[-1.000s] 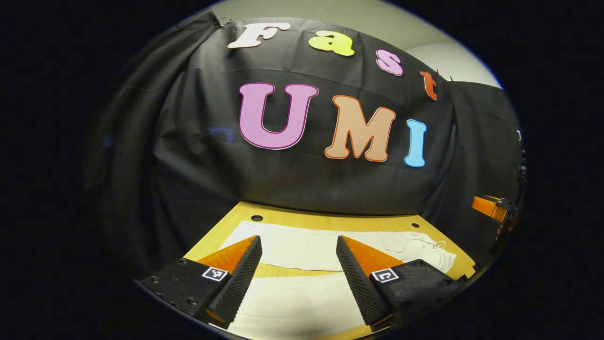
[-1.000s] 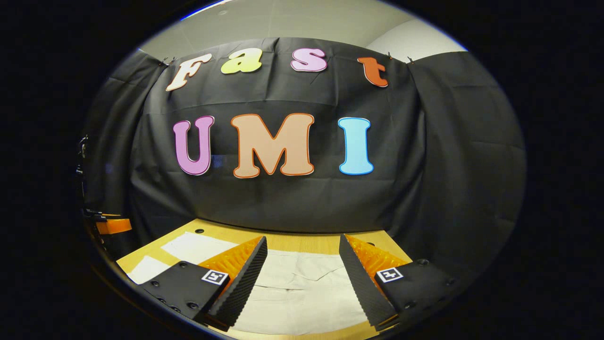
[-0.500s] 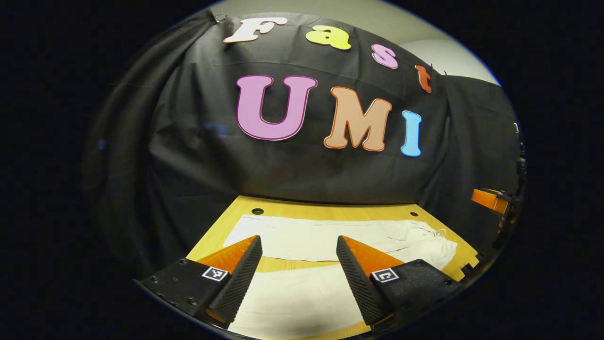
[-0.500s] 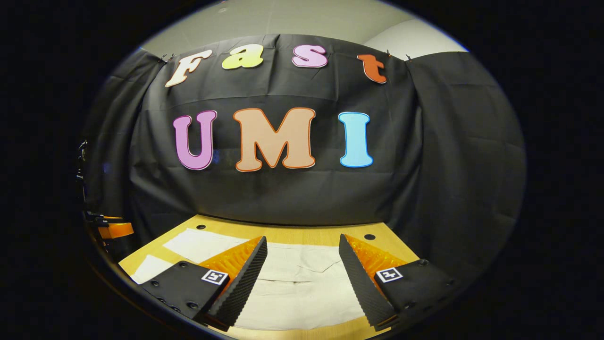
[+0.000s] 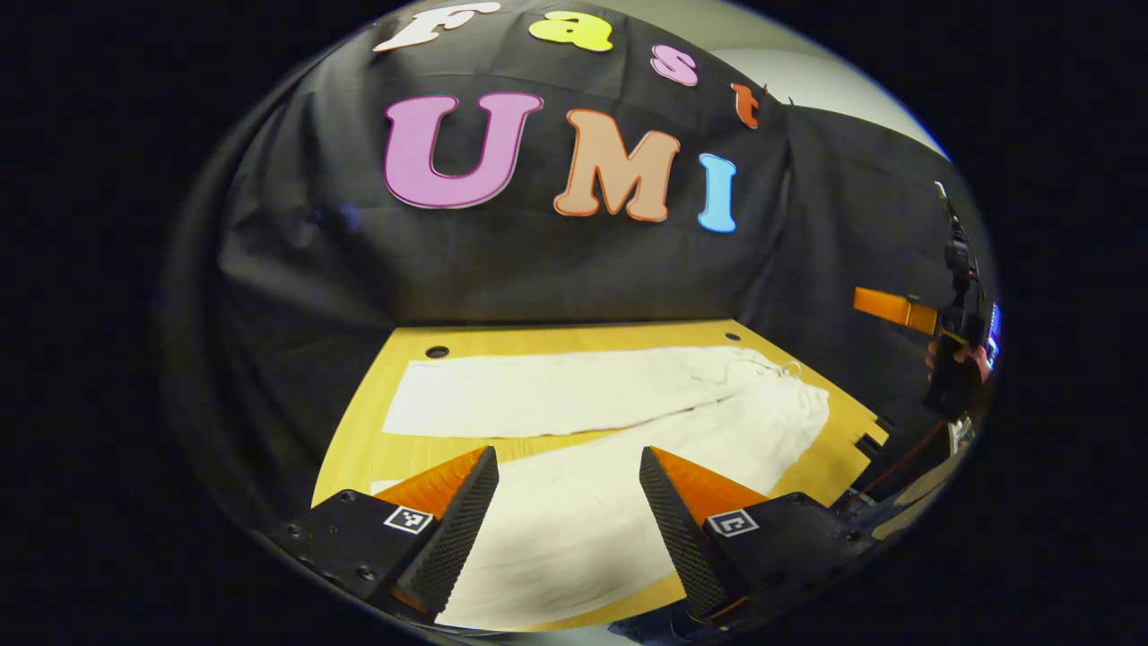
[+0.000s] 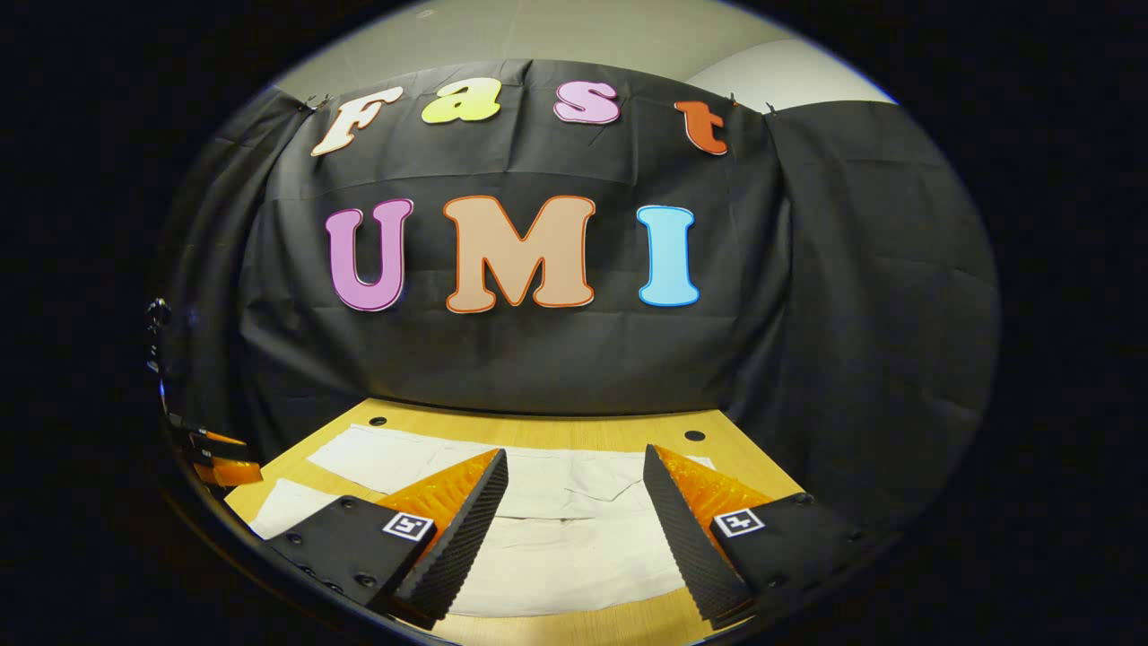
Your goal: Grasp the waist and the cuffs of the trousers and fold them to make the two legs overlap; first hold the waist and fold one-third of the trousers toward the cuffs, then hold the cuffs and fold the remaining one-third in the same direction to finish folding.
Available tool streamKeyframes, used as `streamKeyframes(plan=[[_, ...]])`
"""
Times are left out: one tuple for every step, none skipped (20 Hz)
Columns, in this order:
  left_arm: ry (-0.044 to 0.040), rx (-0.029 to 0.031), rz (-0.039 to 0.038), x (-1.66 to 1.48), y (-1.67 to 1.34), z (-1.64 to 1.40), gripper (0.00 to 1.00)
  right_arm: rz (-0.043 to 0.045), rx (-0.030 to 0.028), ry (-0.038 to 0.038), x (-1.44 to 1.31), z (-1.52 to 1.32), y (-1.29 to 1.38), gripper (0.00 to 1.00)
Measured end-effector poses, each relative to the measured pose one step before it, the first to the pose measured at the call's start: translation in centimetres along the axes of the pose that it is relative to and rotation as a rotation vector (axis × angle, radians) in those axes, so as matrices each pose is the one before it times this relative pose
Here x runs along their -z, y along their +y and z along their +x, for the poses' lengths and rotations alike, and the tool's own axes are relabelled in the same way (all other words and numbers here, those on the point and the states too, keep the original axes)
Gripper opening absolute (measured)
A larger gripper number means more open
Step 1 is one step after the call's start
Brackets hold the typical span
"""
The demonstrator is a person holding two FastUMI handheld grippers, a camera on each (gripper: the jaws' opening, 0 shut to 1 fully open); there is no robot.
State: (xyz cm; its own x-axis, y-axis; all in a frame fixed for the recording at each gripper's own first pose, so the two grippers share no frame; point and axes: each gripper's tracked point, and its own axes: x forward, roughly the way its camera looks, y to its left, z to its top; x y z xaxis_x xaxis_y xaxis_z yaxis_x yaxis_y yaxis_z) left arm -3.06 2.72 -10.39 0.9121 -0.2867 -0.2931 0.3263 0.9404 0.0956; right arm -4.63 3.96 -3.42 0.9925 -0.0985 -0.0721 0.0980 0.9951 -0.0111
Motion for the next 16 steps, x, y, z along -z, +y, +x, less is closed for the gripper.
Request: streamKeyframes(plan=[[0.03821, 0.02718, 0.02300, 1.513, -0.134, 0.004, 0.95, -0.01193, 0.01103, 0.00232, -0.043, -0.251, -0.240, 0.98], [0.04844, 0.02457, 0.03377, 1.566, -0.207, 0.131, 0.94, -0.01217, 0.01044, 0.00333, 0.242, -0.251, -0.337, 0.98], [0.04830, 0.02186, 0.03798, 1.608, -0.107, 0.244, 0.95, -0.00886, 0.01093, 0.00632, 0.265, -0.218, -0.304, 0.98], [0.05327, 0.02266, 0.04013, 1.777, -0.201, 0.244, 0.94, -0.00354, 0.00814, 0.00724, 0.452, -0.201, -0.264, 0.98], [0.05247, 0.02546, 0.03353, 1.627, -0.277, 0.215, 0.94, 0.00387, 0.00520, 0.01039, 0.463, -0.195, -0.140, 0.98], [0.04432, 0.03028, 0.02529, 1.619, -0.569, 0.174, 0.95, 0.00860, 0.00221, 0.01157, 0.585, -0.062, -0.109, 0.98], [0.03737, 0.03079, 0.01710, 1.189, -0.657, 0.122, 0.95, 0.00886, 0.00175, 0.01056, 0.326, -0.067, -0.085, 0.98], [0.04144, 0.03037, 0.01093, 1.517, -0.599, 0.372, 0.94, 0.00641, -0.00022, 0.00877, 0.469, -0.040, 0.027, 0.98], [0.03297, 0.02278, 0.00515, 0.972, -0.488, 0.182, 0.94, 0.00240, 0.00014, 0.00683, 0.247, -0.020, 0.036, 0.98], [0.03328, 0.02458, 0.00436, 1.210, -0.584, 0.326, 0.94, -0.00136, 0.00074, 0.00560, 0.273, -0.015, -0.127, 0.97], [0.03523, 0.02284, 0.00649, 1.026, -0.297, 0.250, 0.94, -0.00104, 0.00212, 0.00448, 0.144, 0.020, -0.138, 0.98], [0.03161, 0.01902, 0.01227, 0.941, -0.192, 0.081, 0.94, 0.00115, 0.00161, 0.00349, 0.235, -0.094, -0.117, 0.97], [0.02714, 0.01415, 0.02043, 0.896, -0.021, 0.110, 0.94, 0.00354, 0.00208, 0.00173, 0.105, 0.007, -0.185, 0.98], [0.02664, 0.00386, 0.02843, 0.572, 0.069, -0.107, 0.94, 0.00461, 0.00248, 0.00114, 0.122, -0.098, -0.182, 0.98], [0.02666, -0.00102, 0.02863, 0.738, 0.132, 0.103, 0.94, 0.00484, 0.00146, 0.00189, -0.020, 0.077, -0.044, 0.98], [0.02585, -0.00182, 0.02378, 0.618, 0.185, 0.131, 0.94, 0.00477, 0.00275, 0.00173, 0.130, 0.053, -0.145, 0.98]])
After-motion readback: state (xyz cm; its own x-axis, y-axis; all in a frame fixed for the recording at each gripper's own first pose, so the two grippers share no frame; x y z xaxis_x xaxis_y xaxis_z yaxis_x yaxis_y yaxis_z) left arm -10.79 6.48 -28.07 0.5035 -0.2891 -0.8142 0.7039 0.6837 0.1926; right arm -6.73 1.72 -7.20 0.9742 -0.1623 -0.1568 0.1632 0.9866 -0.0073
